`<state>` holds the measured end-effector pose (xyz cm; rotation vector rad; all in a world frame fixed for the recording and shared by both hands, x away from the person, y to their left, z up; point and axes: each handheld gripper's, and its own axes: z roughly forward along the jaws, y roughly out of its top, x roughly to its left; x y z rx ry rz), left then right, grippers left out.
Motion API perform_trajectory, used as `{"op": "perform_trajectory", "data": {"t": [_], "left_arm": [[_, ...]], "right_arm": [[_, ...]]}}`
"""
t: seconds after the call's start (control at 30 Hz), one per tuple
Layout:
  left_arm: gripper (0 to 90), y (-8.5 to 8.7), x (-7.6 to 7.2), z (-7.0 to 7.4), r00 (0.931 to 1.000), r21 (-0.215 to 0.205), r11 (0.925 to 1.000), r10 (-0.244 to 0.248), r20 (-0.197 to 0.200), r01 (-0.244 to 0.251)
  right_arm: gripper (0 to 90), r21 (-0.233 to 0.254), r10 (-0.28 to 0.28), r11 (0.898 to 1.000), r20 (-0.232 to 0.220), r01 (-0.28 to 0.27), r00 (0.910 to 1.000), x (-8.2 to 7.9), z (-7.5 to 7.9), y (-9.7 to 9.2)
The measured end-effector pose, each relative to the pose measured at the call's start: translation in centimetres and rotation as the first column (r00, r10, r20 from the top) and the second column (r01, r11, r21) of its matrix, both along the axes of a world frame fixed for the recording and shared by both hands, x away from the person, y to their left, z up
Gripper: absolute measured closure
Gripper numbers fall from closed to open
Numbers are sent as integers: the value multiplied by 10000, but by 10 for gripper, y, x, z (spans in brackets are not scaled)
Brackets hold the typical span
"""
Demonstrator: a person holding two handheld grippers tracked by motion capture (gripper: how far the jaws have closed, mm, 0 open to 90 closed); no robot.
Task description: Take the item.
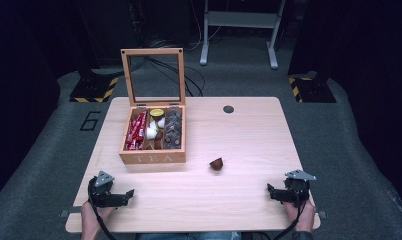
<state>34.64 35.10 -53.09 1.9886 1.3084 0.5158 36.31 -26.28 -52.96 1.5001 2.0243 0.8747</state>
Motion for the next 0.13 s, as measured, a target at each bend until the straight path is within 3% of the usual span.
{"op": "perform_trajectory", "data": {"t": [0.13], "left_arm": [[1,-2,1,-1,10000,282,9996,15,68,-17]], "right_arm": [[40,-3,-1,10000,-3,1,10000,0,0,0]]}}
